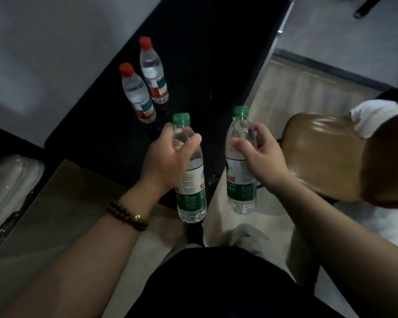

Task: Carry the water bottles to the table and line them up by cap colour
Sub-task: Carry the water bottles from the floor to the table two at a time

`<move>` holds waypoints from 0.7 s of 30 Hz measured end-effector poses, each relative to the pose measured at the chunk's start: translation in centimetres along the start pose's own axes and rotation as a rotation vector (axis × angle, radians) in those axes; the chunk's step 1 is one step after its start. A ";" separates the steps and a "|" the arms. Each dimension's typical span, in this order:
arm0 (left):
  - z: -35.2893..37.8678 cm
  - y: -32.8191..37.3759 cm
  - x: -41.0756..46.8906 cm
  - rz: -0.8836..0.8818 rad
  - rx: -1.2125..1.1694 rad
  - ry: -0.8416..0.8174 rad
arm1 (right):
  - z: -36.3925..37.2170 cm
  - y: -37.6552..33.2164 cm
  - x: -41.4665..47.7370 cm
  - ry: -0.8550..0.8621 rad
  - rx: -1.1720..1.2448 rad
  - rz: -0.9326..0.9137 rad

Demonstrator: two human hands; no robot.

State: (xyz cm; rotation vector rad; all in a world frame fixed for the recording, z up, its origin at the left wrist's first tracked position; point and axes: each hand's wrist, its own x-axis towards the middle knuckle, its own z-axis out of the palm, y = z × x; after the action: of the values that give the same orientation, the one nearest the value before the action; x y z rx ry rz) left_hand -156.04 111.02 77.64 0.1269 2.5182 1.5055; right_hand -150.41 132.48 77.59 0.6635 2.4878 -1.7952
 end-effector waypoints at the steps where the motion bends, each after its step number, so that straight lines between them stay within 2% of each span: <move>1: 0.3 0.2 1.0 -0.016 0.004 0.019 | -0.1 -0.2 1.8 -0.025 -0.005 -0.007; 8: 2.5 1.5 7.3 -0.149 0.022 0.187 | -0.1 -1.1 15.1 -0.245 -0.035 -0.074; 12: 4.0 3.2 9.3 -0.251 -0.002 0.376 | 0.2 -2.0 21.5 -0.397 -0.067 -0.096; 16: 5.1 4.7 10.3 -0.358 -0.082 0.509 | 0.3 -3.1 25.9 -0.531 -0.114 -0.133; 21: 5.6 6.4 10.6 -0.374 -0.075 0.575 | -0.1 -3.9 29.1 -0.611 -0.163 -0.189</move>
State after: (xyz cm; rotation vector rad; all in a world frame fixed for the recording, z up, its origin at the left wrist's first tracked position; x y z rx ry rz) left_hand -165.38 120.80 79.24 -0.8542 2.6619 1.6376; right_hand -178.17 141.23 74.09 -0.1265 2.2735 -1.5104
